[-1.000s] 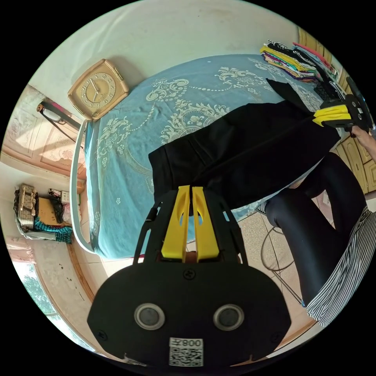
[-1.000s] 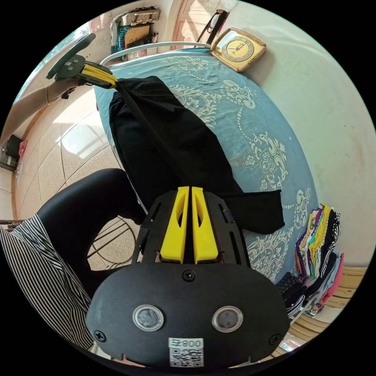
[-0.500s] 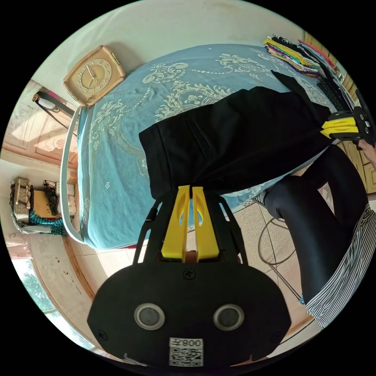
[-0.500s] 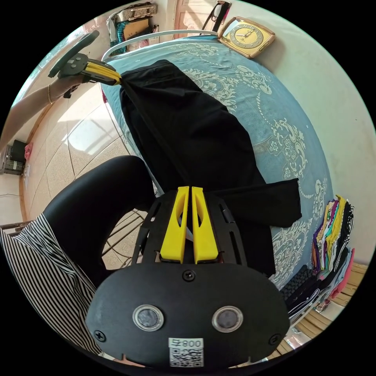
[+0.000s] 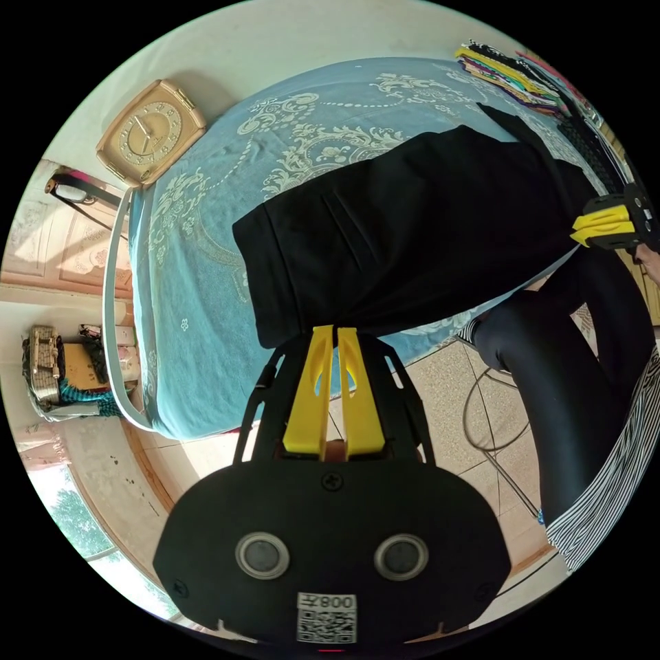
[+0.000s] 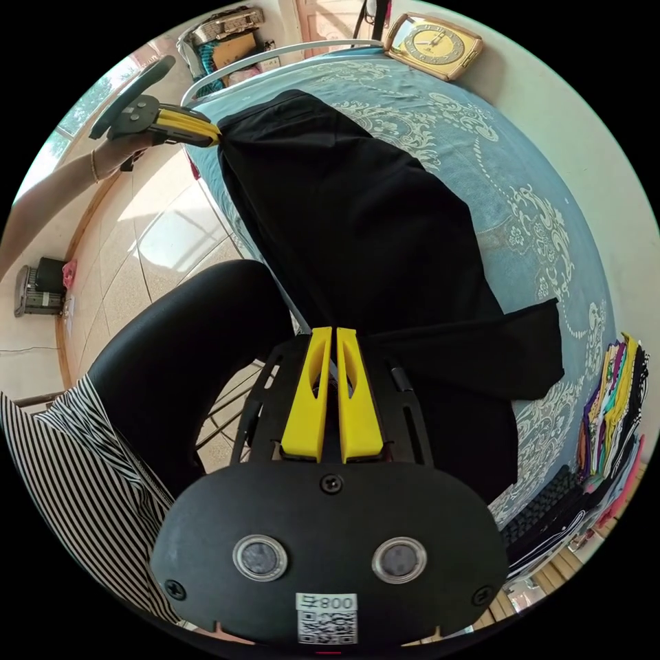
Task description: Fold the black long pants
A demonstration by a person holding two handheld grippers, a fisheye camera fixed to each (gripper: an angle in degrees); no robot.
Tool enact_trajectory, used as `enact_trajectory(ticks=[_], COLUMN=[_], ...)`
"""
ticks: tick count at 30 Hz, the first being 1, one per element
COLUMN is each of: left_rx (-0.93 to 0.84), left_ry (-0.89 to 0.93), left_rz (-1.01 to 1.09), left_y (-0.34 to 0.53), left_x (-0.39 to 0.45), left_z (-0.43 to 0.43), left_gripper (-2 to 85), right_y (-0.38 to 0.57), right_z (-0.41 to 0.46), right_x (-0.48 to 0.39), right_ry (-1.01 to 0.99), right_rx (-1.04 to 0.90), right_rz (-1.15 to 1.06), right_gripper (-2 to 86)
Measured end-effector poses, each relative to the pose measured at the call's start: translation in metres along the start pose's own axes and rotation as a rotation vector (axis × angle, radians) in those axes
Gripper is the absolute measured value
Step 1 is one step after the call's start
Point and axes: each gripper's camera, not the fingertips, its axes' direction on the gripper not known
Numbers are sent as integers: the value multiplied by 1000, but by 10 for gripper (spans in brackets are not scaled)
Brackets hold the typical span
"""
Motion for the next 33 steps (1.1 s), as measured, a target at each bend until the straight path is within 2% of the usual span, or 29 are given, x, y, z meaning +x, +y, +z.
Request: enact_trajectory(ticks=[19,25,30,33], left_rx=[-57,-36,54,95], left_ry=[67,199,350,363], left_rz=[-51,-167,-286,-329], left_y=[19,30,52,65], left_x=[-19,-41,-63,-64], left_z=[53,69,75,74], left_gripper=[11,12,14,17], right_y=[33,42,51,56], right_z=[38,41,40,38], right_x=[30,47,57,64], right_ry=[-47,-63,-41,-21], right_rx=[-32,-26,-20,-14], right_rz=[-52,-57,-58,-56], right_gripper=[10,11,9,7])
